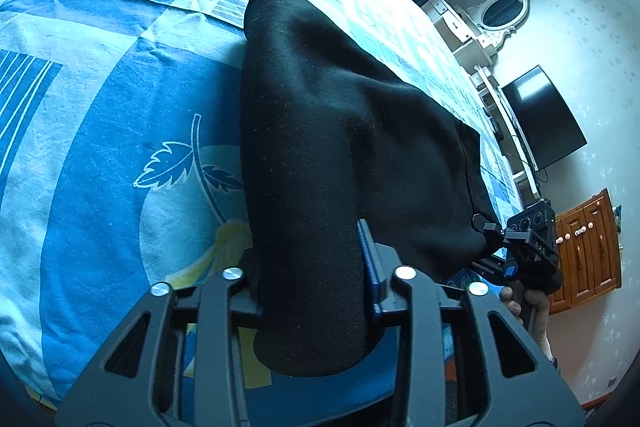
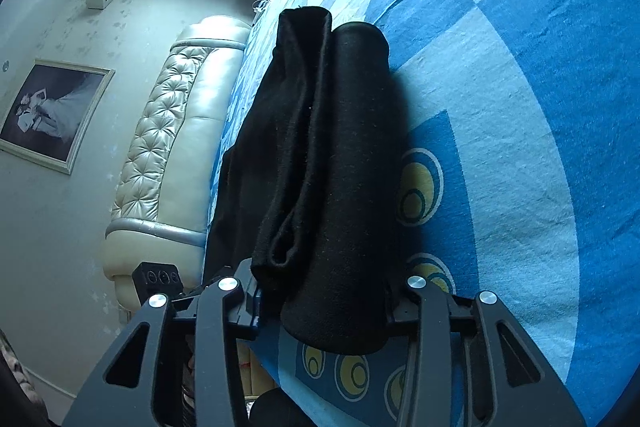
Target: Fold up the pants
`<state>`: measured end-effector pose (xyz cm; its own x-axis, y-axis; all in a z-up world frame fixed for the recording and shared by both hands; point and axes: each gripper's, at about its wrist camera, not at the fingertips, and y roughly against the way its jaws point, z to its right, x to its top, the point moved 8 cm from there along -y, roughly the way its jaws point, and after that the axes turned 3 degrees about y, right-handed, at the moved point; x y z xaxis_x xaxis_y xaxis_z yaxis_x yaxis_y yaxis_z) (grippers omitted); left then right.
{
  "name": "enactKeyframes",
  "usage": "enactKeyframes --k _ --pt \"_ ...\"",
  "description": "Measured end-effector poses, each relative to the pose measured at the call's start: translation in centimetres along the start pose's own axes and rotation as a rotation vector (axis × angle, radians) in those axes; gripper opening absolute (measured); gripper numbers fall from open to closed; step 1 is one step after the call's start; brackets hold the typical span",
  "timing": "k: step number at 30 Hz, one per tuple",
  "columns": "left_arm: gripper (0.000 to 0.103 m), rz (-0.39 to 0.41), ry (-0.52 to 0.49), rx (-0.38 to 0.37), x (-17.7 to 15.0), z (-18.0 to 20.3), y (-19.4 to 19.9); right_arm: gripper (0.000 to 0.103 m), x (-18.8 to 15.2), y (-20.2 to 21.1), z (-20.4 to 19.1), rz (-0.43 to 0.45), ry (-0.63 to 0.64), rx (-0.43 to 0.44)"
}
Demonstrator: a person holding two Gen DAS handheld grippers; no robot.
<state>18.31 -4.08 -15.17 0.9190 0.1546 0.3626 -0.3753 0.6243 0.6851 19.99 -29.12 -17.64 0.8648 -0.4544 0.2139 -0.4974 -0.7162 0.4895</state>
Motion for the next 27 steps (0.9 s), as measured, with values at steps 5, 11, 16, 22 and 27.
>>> enactKeyframes --k 5,11,16,22,27 --pt "0.076 0.042 0.045 -0.033 0.5 -0.9 -0.1 0.073 0.3 0.2 -1.2 0.007 -0.01 0.076" --pt "0.08 0.042 -0.001 -0.047 1.7 -0.6 -0.9 0.073 0.5 0.3 -1.0 0.01 -0.026 0.093" --pt "0.08 0.028 -0.037 -0.032 2.4 -0.8 -2.1 0.073 1.0 -0.2 -0.8 0.01 -0.006 0.096" --pt "0.075 0.023 -0.093 0.006 2.3 -0.6 -2.4 0.069 1.0 -0.9 -0.7 -0.014 0.037 0.051" --pt "0.053 -0.005 -0.094 -0.019 2.1 -0.3 -2.4 0.043 0.7 -1.1 0.1 -0.028 0.045 -0.018"
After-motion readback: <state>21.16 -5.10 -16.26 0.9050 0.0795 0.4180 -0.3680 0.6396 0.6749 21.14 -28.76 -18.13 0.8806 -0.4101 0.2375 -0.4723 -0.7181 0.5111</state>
